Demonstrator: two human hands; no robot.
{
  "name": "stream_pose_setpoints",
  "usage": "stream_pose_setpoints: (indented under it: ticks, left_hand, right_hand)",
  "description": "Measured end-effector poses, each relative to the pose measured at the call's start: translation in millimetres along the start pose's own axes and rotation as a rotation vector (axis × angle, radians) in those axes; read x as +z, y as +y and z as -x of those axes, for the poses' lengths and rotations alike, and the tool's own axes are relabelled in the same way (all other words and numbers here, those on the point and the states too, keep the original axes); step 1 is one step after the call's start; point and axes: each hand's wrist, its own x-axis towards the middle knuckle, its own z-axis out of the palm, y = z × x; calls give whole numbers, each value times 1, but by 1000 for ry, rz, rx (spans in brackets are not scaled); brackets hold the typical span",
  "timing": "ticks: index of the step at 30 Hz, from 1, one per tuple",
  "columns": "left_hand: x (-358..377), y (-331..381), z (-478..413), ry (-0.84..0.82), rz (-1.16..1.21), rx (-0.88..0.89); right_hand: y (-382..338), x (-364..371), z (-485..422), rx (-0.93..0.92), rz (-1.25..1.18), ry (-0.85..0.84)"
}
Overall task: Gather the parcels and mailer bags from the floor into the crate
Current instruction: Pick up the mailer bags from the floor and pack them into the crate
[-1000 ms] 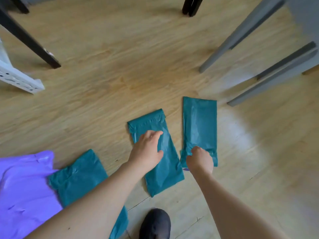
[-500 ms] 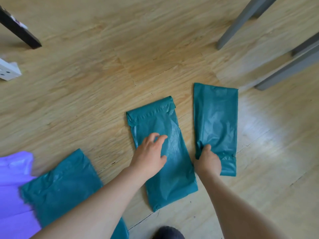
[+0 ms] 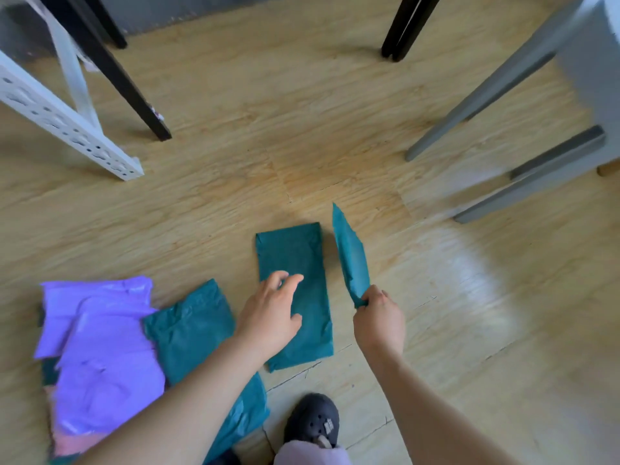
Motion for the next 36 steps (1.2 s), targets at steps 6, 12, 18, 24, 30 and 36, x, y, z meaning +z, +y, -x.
stream_pose_setpoints:
  ticks: [6, 12, 18, 24, 30, 36]
  left_hand:
    - [-96, 31, 86, 78, 88, -56]
    - [-186, 55, 180, 223, 602, -459]
    - [-271, 49, 253, 300, 224, -215]
    - [-360, 42, 337, 417, -33, -139]
    - [-390, 25, 421, 582, 26, -242]
    - [-411, -3, 501, 786, 36, -494]
  right_hand:
    - [-57, -126, 80, -53, -206, -4]
    - [-131, -217, 159, 50, -536, -241]
    - [-207, -281, 231, -175, -498, -393]
    - [-284, -342, 309, -464, -414, -530]
    - [-337, -368, 378, -733, -380, -531]
    - [-374, -373, 432, -1024, -108, -338]
